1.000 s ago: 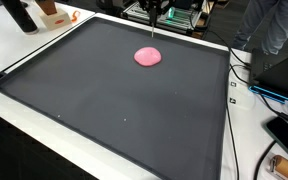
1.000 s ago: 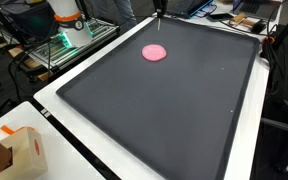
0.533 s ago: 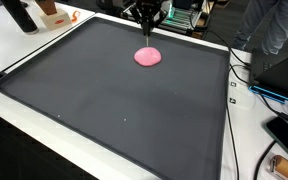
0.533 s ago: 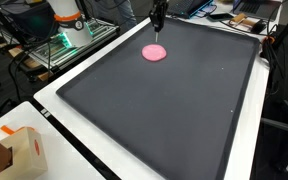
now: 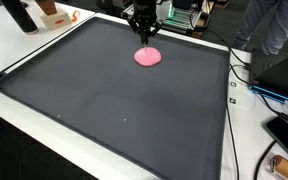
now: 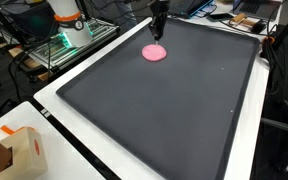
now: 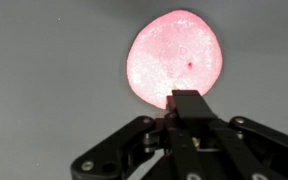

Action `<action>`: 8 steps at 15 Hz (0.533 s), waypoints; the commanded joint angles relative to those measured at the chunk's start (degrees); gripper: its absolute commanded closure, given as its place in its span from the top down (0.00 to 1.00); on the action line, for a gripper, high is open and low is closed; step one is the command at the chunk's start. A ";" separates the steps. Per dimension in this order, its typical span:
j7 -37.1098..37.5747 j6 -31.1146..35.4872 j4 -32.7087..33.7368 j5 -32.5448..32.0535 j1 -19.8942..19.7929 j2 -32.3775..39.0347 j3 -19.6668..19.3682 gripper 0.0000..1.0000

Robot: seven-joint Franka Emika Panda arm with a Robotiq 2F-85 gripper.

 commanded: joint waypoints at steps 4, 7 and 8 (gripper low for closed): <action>-2.66 2.80 -0.59 2.26 -0.54 2.38 -0.07 0.03; -2.87 3.16 -0.42 2.54 -0.58 3.28 0.00 0.03; -2.90 3.29 -0.39 2.64 -0.59 3.56 0.02 0.03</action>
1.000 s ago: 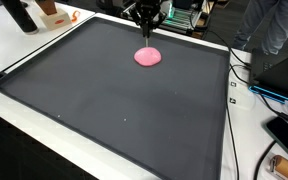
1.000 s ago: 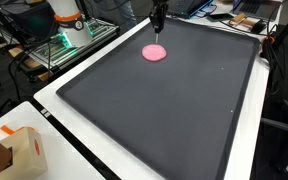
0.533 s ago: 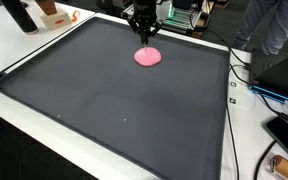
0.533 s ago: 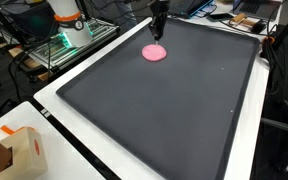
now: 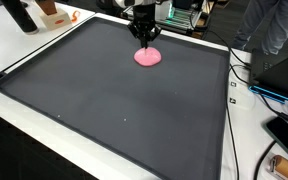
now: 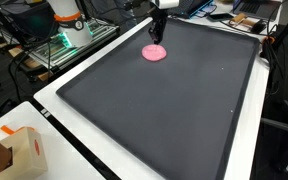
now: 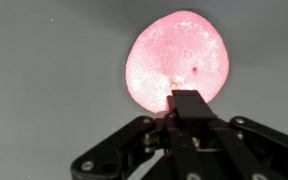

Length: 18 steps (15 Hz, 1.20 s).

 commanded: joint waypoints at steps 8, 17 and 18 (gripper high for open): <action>-2.09 1.58 0.00 2.97 -0.38 2.51 0.13 0.03; -1.97 1.41 0.13 3.29 -0.35 2.53 0.16 0.03; -1.99 1.25 0.09 3.34 -0.34 2.31 0.18 0.03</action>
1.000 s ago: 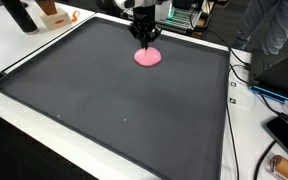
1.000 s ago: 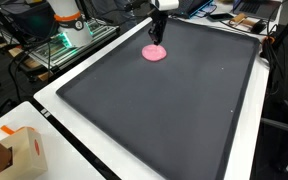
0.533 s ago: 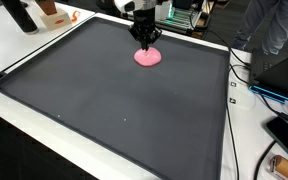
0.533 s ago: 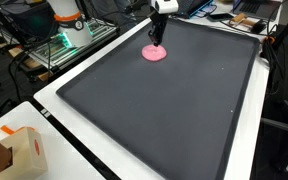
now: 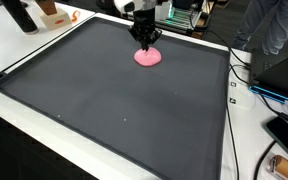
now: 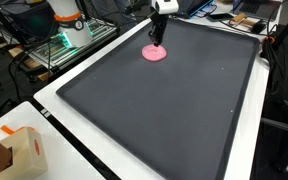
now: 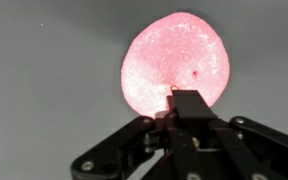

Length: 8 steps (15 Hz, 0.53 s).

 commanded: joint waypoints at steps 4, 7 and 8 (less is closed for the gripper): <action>-1.17 0.34 -0.63 1.48 -0.21 -0.64 0.07 0.03; -0.82 -0.09 -0.77 1.33 -0.16 -1.28 0.03 0.03; -0.47 -0.40 -0.77 1.12 -0.12 -1.54 -0.05 0.03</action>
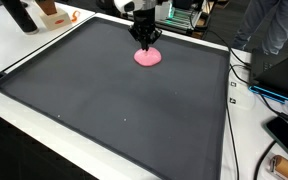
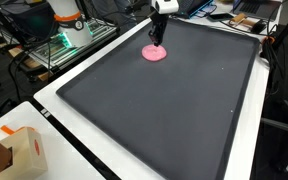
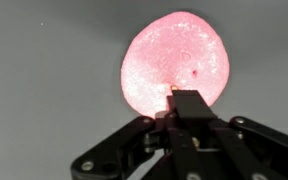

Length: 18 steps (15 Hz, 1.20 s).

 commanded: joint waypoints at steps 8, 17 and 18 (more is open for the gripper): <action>0.02 -2.62 -0.88 0.97 0.15 -5.35 0.14 0.03; 1.05 -9.87 -0.03 0.16 0.69 -13.44 0.61 0.03; 0.89 -11.08 0.23 0.47 0.78 -14.28 0.76 0.03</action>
